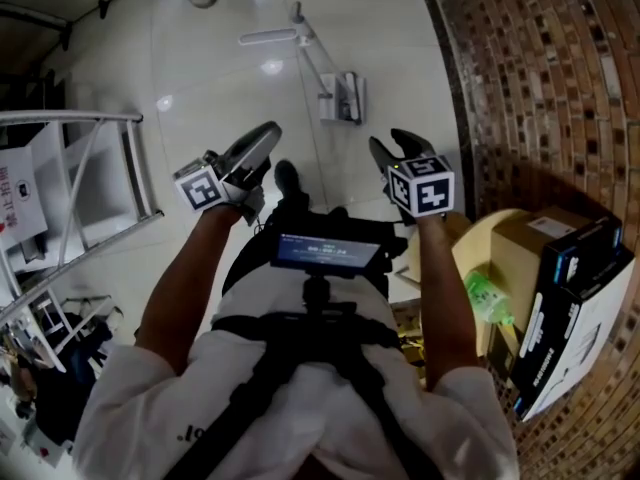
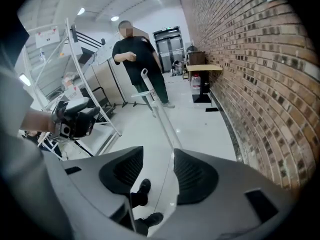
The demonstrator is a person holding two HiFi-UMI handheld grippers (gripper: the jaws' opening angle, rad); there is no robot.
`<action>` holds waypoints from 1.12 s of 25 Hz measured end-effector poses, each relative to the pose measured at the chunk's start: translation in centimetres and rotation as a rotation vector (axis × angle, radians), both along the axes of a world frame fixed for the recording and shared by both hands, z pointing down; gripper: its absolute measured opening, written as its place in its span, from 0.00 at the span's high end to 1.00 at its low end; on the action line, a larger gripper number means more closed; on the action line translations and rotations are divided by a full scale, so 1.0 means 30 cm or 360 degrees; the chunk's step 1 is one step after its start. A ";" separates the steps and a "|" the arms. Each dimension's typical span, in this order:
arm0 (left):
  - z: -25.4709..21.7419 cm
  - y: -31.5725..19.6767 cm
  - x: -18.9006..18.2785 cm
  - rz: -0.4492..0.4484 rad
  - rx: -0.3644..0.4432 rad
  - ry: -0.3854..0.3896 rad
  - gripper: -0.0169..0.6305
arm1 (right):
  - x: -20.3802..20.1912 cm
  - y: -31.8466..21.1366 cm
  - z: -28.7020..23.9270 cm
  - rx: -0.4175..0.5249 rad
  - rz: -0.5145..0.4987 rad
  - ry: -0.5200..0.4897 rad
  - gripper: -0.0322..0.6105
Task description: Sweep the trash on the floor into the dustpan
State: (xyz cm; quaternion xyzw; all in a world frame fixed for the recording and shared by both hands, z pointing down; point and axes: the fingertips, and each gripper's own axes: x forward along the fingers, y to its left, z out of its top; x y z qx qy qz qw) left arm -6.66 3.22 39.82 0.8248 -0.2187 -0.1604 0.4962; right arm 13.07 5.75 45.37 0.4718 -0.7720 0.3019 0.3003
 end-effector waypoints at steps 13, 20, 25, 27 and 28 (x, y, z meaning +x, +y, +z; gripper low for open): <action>-0.114 0.361 0.204 0.0009 0.0182 0.0005 0.93 | 0.101 0.258 -0.095 0.0148 -0.0059 -0.0021 0.95; -0.089 0.431 0.188 0.0002 0.0100 -0.0086 0.93 | 0.128 0.326 -0.126 0.0163 0.0031 -0.0065 0.95; -0.110 0.435 0.179 0.0109 0.0126 -0.0112 0.93 | 0.146 0.327 -0.157 0.0218 0.0209 -0.0120 0.95; -0.114 0.428 0.163 0.0146 0.0143 -0.0118 0.93 | 0.140 0.320 -0.170 0.0261 0.0276 -0.0144 0.95; -0.116 0.423 0.152 0.0152 0.0139 -0.0116 0.93 | 0.134 0.316 -0.175 0.0281 0.0302 -0.0157 0.95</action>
